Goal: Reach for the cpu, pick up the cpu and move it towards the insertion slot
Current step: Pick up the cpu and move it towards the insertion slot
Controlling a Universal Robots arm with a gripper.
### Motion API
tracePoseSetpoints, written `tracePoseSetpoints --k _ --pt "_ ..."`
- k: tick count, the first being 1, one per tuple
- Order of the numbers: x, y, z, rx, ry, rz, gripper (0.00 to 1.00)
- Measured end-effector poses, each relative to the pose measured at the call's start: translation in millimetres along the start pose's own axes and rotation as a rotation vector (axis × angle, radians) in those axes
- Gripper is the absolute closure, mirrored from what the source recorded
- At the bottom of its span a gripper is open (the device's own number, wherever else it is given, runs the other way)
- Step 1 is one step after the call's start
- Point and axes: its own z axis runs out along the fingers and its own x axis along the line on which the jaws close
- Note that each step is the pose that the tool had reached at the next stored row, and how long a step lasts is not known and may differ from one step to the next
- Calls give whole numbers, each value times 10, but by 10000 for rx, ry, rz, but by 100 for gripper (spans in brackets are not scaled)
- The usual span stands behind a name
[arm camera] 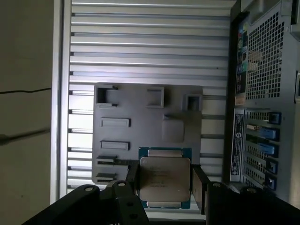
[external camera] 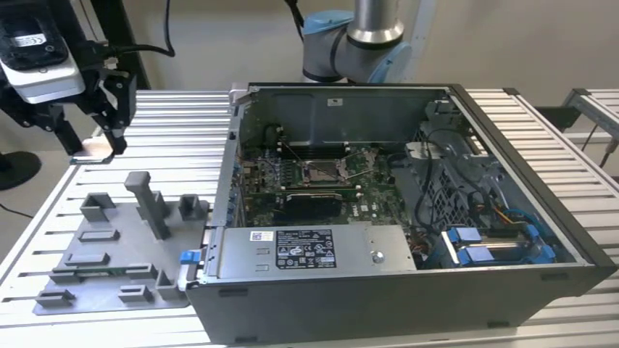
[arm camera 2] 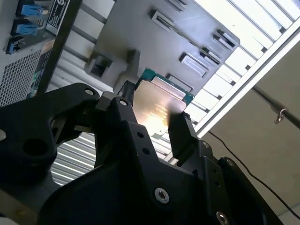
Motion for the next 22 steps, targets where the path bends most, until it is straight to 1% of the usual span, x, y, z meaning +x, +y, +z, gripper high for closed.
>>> tracePoseSetpoints --k 10,22 --pt "-274 -5 -4 -1 11 0 100" --pt "-574 -10 -8 -1 20 1 100"
